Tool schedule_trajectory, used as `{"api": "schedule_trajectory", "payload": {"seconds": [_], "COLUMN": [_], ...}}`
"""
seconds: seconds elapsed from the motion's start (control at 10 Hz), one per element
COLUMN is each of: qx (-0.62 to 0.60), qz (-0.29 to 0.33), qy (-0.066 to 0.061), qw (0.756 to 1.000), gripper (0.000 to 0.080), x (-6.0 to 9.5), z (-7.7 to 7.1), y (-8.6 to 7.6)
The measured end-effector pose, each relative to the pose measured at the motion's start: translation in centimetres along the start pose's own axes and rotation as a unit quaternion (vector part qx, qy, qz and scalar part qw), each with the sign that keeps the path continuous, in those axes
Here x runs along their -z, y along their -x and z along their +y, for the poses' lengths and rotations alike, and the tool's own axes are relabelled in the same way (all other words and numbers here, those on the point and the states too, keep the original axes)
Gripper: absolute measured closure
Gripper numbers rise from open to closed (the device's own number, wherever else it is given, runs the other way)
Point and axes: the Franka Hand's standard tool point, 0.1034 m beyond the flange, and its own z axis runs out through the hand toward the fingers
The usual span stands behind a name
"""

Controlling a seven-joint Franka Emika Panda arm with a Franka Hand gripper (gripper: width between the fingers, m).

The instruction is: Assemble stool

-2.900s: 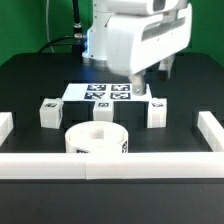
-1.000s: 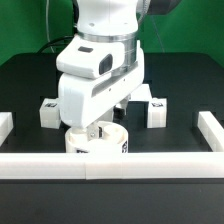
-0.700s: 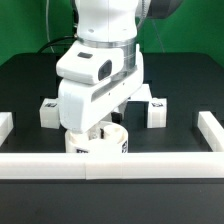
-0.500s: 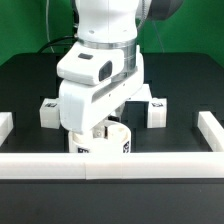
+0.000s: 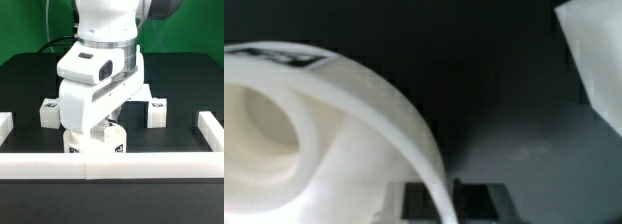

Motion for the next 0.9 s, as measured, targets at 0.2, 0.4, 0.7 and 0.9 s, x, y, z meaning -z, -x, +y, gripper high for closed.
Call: {"api": "schedule_trajectory", "payload": {"seconds": [0.2,0.4,0.7,0.9], "qx": [0.000,0.000,-0.004,0.003], "qz": [0.000,0.000,0.006,0.007], "qy": [0.000,0.000,0.000,-0.001], "qw": [1.000,1.000,1.000,1.000], "gripper": [0.0763,0.0763,0.0763,0.0765], "x": [0.0,0.0,0.3,0.3], "z": [0.0,-0.1,-1.8,-3.0], "y": [0.0,-0.2,-4.0,-5.9]}}
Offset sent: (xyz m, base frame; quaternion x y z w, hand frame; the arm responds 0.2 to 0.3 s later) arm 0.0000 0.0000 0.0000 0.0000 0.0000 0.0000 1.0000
